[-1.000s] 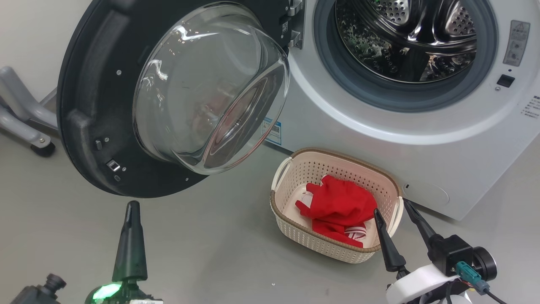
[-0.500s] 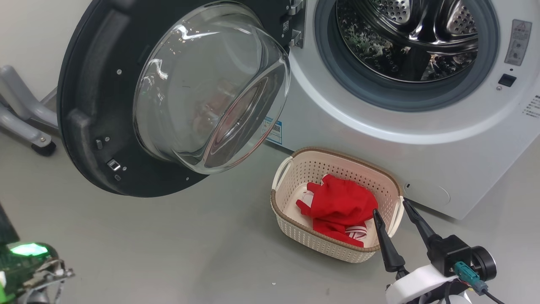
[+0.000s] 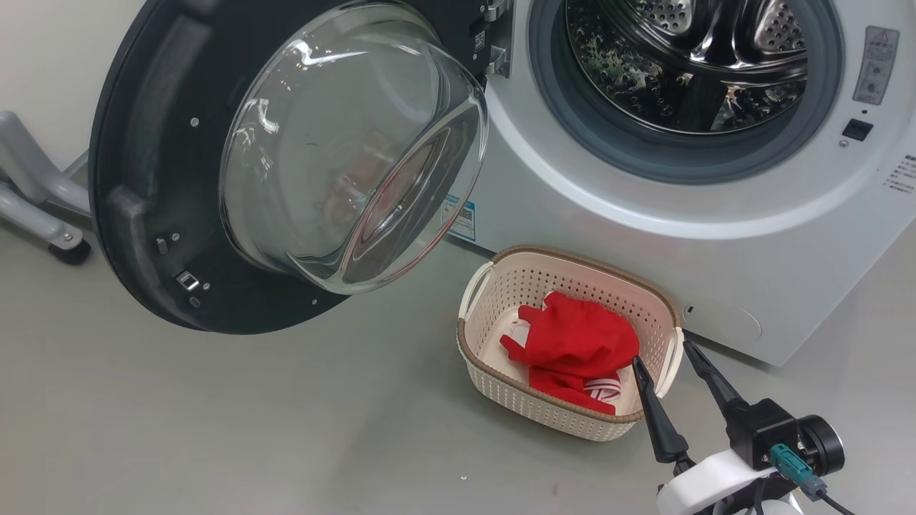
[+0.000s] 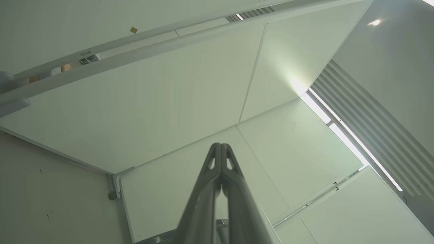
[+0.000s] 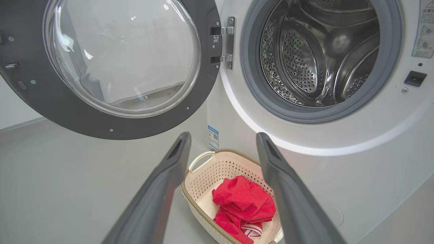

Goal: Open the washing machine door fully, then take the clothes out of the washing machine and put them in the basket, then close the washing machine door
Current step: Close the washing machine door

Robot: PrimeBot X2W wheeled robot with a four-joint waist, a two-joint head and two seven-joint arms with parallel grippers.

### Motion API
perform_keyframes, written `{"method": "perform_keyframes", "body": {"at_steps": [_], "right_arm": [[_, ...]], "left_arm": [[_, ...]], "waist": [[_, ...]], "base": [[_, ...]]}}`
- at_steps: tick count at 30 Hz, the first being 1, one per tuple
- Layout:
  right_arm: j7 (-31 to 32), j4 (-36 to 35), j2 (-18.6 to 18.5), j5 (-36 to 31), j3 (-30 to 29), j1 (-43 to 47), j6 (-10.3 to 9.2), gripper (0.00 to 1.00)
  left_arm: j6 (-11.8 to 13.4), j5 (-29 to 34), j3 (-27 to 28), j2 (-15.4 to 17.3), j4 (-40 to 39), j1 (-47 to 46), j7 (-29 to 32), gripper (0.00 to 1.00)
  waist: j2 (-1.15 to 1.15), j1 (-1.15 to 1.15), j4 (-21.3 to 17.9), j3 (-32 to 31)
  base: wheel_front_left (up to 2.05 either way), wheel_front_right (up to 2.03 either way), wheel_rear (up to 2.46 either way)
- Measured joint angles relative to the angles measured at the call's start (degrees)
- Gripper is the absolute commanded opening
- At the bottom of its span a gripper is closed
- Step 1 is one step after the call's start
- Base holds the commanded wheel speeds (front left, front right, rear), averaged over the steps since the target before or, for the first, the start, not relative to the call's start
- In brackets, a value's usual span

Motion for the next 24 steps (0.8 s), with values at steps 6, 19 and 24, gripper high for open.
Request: {"method": "perform_keyframes", "body": {"at_steps": [6,19,24], "right_arm": [[0.0,0.0,-0.4,0.0,-0.1,0.0,0.42,1.0],[0.0,-1.0,-0.5,-0.5,0.0,0.1,0.05,1.0],[0.0,-1.4,-1.3,-1.0,0.2,0.0,0.07,1.0]], "left_arm": [[4.6,-5.2,-1.0,3.3,10.5,-5.0,4.9,0.0],[8.0,-5.7,-6.8,8.7,22.4,-7.3,15.1,0.0],[8.0,-5.6,-9.9,9.1,24.5,-7.9,18.7,0.0]], "waist": [[0.0,0.0,-0.5,0.2],[0.0,0.0,-2.1,1.2],[0.0,0.0,-3.3,2.6]], "base": [[0.0,0.0,0.0],[0.0,0.0,0.0],[0.0,0.0,0.0]]}}
